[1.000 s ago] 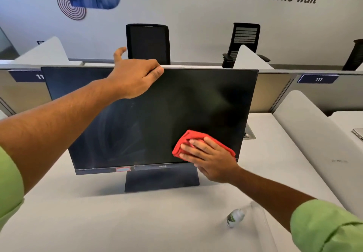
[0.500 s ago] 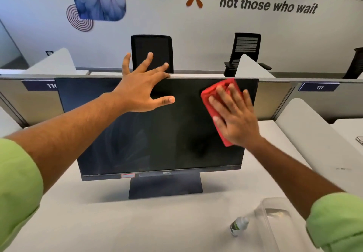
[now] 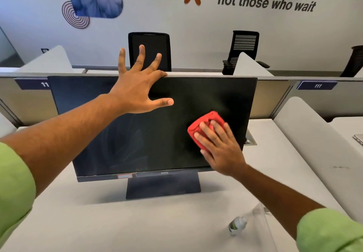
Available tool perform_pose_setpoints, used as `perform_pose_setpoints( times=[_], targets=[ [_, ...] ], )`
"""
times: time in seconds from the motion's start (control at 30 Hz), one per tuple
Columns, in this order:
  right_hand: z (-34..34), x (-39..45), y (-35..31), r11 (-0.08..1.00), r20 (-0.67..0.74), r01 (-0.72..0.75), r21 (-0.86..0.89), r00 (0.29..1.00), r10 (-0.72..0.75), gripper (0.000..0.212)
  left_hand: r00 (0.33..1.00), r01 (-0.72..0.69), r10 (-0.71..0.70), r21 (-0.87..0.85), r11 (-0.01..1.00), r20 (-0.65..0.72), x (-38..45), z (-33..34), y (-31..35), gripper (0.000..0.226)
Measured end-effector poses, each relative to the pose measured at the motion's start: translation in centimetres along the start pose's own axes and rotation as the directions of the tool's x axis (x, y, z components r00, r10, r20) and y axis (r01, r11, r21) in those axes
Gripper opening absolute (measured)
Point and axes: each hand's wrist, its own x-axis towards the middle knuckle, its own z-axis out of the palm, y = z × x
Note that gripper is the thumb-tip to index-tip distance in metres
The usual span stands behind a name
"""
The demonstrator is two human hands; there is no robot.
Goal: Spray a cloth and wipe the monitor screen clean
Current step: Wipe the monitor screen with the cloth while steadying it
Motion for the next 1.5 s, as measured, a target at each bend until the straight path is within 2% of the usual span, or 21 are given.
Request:
perform_pose_setpoints(
  times=[0.1, 0.17, 0.27, 0.33, 0.43, 0.57, 0.67, 0.9, 1.03, 1.13, 1.23, 1.33, 1.5],
  targets=[
    [1.2, -3.1, -1.4, 0.989, 0.148, 0.147, 0.022, 0.978, -0.149, 0.065, 1.000, 0.001, -0.001, -0.005, 1.000, 0.001, 0.0, 0.0, 0.1, 0.101],
    [1.1, -3.0, -0.3, 0.958, 0.216, 0.286, 0.006, 0.935, -0.281, 0.063, 1.000, 0.002, -0.002, -0.010, 1.000, 0.009, 0.0, -0.1, 0.1, 0.101],
    [-0.8, -1.0, 2.8, 0.900, 0.246, 0.434, -0.039, 0.877, -0.412, 0.062, 1.000, 0.011, -0.011, -0.020, 1.000, 0.022, -0.1, -0.2, 0.0, 0.101],
    [-2.4, 1.1, 4.9, 0.926, 0.172, 0.363, -0.108, 0.924, -0.342, 0.064, 0.999, 0.015, -0.014, -0.039, 0.999, 0.036, -0.1, -0.3, -0.2, 0.101],
    [-5.4, 5.0, 8.1, 0.972, 0.021, 0.158, -0.176, 0.987, -0.157, 0.066, 0.999, 0.020, -0.017, -0.053, 0.998, 0.052, 0.0, -0.4, -0.3, 0.101],
    [-7.6, 9.2, 10.4, 0.979, -0.044, -0.010, -0.202, 0.999, 0.001, 0.067, 0.998, 0.034, -0.031, -0.049, 0.998, 0.062, 0.1, -0.4, -0.2, 0.100],
    [-5.9, 8.6, 7.7, 0.986, -0.094, -0.081, -0.144, 0.993, 0.068, 0.069, 0.998, 0.037, -0.033, -0.060, 0.998, 0.056, 0.1, -0.3, -0.1, 0.098],
    [0.5, 1.7, -2.0, 0.985, 0.051, 0.170, -0.010, 0.984, -0.169, 0.067, 0.998, 0.029, -0.028, -0.020, 0.999, 0.050, 0.2, -0.3, 0.1, 0.099],
    [1.4, -2.3, -2.0, 0.904, 0.259, 0.423, 0.061, 0.868, -0.424, 0.066, 0.999, 0.022, -0.021, -0.017, 1.000, 0.043, 0.1, -0.5, 0.3, 0.099],
    [0.4, -3.4, 0.8, 0.870, 0.311, 0.492, 0.040, 0.821, -0.478, 0.064, 0.999, 0.028, -0.027, -0.019, 0.999, 0.040, -0.2, -0.8, 0.2, 0.101],
    [-1.8, -2.9, 4.3, 0.929, 0.250, 0.362, -0.074, 0.909, -0.334, 0.064, 0.999, 0.025, -0.024, -0.034, 0.999, 0.033, -0.2, -0.7, 0.2, 0.101],
    [-4.2, -0.5, 7.3, 0.974, 0.091, 0.142, -0.174, 0.988, -0.128, 0.064, 0.999, 0.026, -0.024, -0.051, 0.998, 0.049, 0.0, -0.7, 0.1, 0.100],
    [-7.1, 5.6, 9.8, 0.963, -0.057, -0.154, -0.222, 0.988, 0.145, 0.072, 0.998, 0.029, -0.026, -0.044, 0.999, 0.060, 0.0, -0.8, 0.1, 0.102]
  ],
)
